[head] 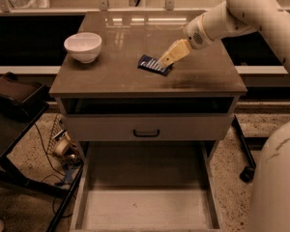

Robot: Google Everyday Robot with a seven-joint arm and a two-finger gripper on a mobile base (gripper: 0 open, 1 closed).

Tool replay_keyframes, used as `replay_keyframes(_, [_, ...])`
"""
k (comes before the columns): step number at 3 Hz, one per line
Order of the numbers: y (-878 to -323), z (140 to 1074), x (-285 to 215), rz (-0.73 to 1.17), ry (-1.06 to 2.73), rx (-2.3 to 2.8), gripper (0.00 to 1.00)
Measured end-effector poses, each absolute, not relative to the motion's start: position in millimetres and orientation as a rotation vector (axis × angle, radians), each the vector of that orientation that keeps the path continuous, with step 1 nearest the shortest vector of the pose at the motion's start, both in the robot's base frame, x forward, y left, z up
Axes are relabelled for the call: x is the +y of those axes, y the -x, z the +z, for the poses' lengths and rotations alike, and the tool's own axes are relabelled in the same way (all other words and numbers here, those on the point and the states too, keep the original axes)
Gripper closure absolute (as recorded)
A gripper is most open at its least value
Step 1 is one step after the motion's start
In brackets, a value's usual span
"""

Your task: Place rxbar blueberry into middle drawer

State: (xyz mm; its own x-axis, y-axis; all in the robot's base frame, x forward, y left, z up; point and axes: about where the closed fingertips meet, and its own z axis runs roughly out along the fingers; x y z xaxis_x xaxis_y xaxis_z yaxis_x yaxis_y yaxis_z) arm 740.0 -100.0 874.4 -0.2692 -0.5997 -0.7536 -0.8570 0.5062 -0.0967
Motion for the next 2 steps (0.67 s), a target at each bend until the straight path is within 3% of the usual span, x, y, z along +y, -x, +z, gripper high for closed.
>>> replay_keyframes(2, [-751.2,841.5,-59.4,0.615,1.205,1.898,0.00])
